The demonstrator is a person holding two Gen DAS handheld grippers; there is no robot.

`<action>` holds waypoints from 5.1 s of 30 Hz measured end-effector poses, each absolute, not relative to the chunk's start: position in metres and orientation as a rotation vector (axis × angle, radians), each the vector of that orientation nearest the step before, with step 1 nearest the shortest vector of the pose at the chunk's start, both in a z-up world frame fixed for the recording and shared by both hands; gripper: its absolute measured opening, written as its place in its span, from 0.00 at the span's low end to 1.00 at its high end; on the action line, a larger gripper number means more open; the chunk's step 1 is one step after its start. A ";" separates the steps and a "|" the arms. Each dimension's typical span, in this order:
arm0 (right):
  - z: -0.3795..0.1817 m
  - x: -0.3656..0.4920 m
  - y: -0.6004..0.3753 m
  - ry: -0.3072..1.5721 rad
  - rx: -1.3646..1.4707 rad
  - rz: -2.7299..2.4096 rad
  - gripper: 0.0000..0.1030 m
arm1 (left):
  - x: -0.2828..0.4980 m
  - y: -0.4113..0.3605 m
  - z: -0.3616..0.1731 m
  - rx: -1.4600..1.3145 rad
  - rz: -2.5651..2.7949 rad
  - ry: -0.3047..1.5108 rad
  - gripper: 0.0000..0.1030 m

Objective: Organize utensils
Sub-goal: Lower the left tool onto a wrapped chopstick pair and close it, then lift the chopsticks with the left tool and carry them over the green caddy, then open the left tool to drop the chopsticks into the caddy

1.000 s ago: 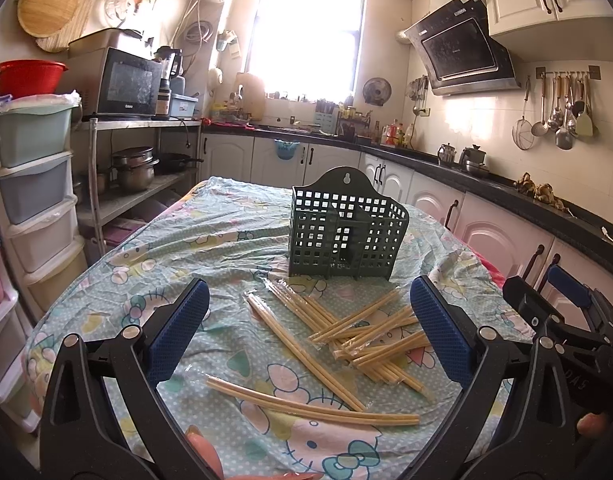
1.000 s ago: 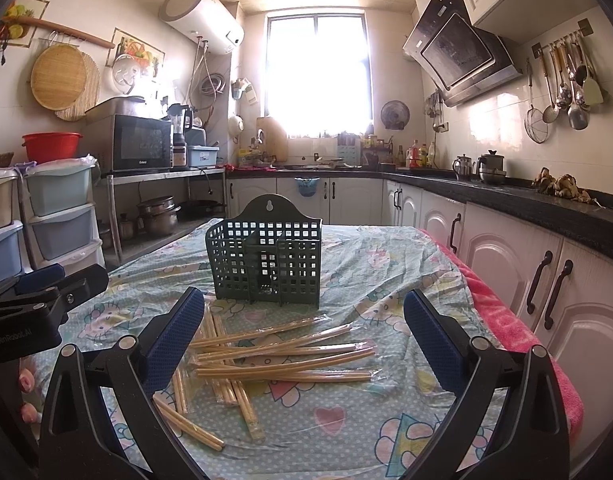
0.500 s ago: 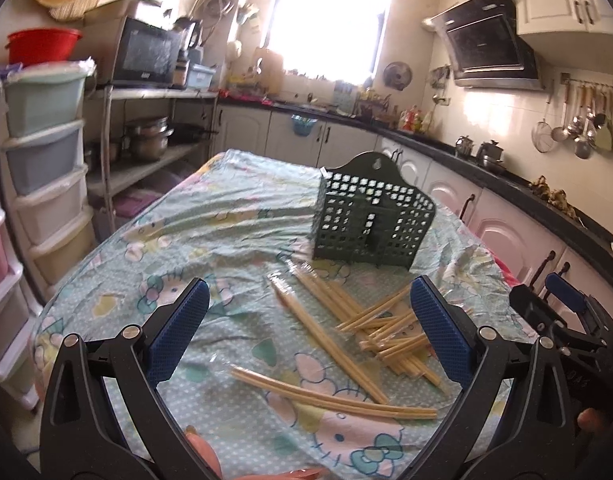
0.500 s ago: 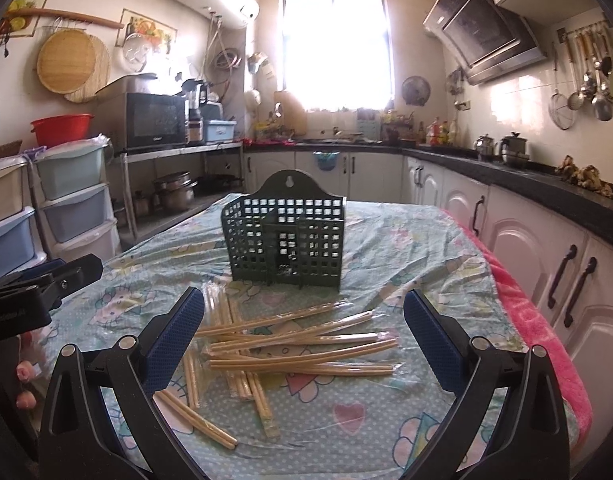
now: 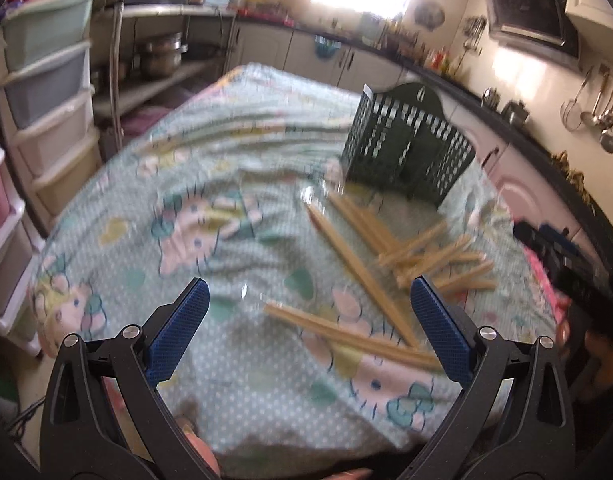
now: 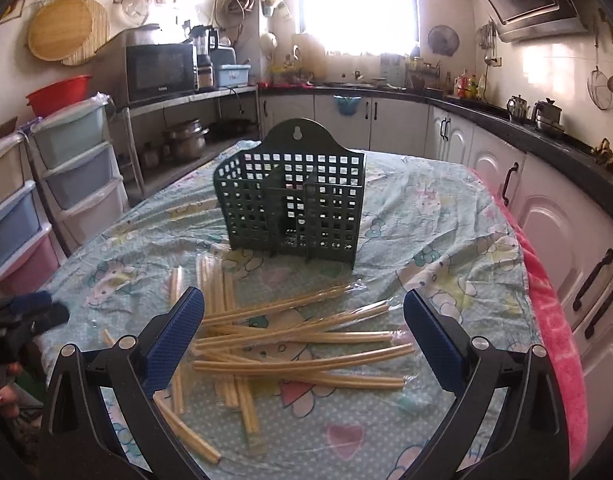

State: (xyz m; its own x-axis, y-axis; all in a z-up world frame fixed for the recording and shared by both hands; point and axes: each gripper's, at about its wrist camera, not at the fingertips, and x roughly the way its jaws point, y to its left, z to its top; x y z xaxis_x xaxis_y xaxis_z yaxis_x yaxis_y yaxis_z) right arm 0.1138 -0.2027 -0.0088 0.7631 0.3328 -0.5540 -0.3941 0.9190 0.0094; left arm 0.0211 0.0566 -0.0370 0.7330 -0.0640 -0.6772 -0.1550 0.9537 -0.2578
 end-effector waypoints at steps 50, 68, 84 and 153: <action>-0.075 0.291 -0.251 1.169 0.407 0.314 0.04 | 0.093 0.117 -0.094 -0.635 0.030 0.962 0.02; 0.022 0.234 -0.246 0.888 0.314 0.600 0.01 | 0.116 0.093 0.015 -0.538 -0.140 0.725 0.01; 0.128 0.214 -0.231 0.638 0.250 0.703 0.01 | 0.152 0.052 0.102 -0.461 -0.303 0.606 0.01; 0.099 0.283 -0.254 0.437 0.138 0.434 0.45 | 0.248 0.042 0.113 -0.302 -0.204 0.480 0.58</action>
